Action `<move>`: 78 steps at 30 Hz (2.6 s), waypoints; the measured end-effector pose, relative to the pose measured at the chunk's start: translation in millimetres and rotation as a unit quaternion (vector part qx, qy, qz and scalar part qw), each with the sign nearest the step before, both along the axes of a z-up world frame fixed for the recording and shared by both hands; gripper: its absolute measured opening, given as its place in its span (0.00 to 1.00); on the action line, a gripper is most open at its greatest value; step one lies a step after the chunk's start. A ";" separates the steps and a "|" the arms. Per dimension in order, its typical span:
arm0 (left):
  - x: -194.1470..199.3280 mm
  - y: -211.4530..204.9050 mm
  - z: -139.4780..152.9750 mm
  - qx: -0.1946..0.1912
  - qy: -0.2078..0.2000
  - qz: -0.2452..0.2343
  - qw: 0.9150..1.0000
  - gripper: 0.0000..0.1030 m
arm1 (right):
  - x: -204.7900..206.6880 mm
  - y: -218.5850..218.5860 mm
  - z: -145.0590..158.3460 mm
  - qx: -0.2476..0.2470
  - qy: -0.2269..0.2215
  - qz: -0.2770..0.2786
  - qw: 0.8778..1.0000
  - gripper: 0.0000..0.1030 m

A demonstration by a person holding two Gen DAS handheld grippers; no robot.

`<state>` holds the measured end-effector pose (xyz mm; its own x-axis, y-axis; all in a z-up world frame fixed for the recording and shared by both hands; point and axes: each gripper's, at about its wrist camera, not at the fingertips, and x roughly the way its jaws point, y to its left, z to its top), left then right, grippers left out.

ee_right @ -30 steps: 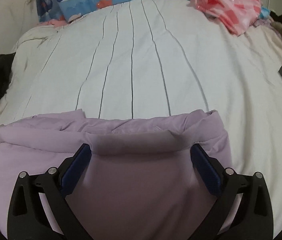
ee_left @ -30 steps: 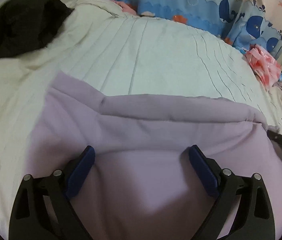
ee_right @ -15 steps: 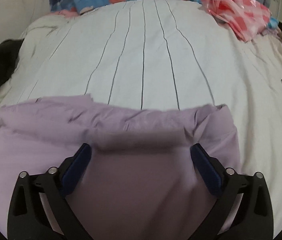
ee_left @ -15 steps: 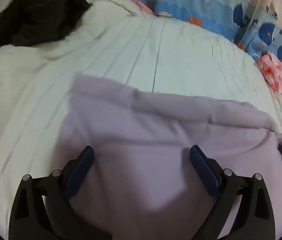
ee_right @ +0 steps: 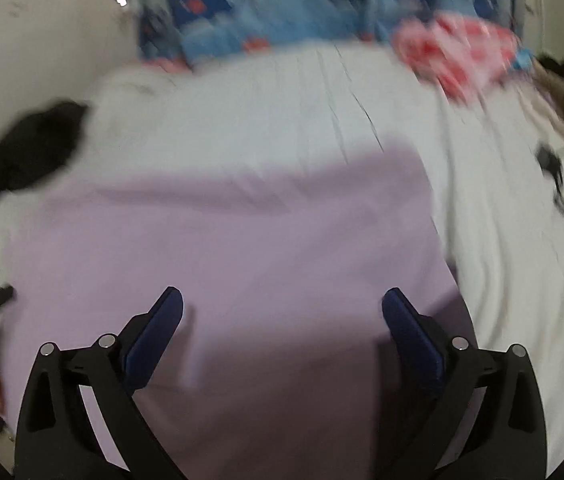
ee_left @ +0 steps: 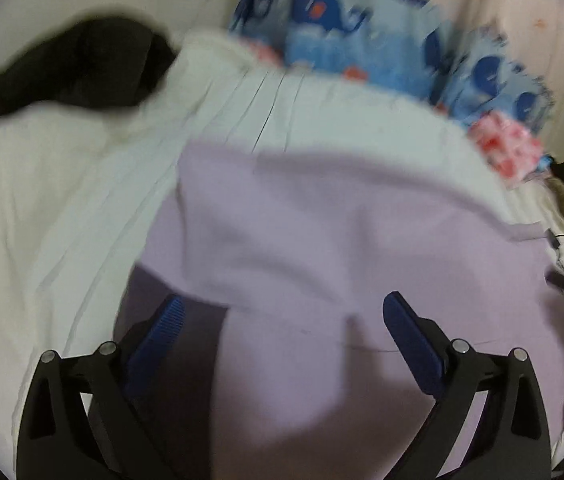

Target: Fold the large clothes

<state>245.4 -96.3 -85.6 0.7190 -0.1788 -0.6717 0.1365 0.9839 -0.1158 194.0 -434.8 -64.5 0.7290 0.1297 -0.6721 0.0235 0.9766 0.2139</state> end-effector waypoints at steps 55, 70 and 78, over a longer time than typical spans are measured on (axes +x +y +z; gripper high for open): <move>-21.0 -34.5 -31.7 0.035 -0.064 -0.010 0.997 0.93 | -99.9 -68.8 -75.7 0.020 -0.083 -0.080 0.993 0.94; -53.6 -6.4 -29.5 -0.001 -0.034 -0.023 0.999 0.93 | -107.4 -77.9 -62.0 0.069 0.015 -0.049 0.996 0.94; -115.2 118.1 25.9 -0.121 -0.095 0.135 0.979 0.93 | -243.0 -135.0 -70.8 0.174 0.032 -0.094 0.980 0.94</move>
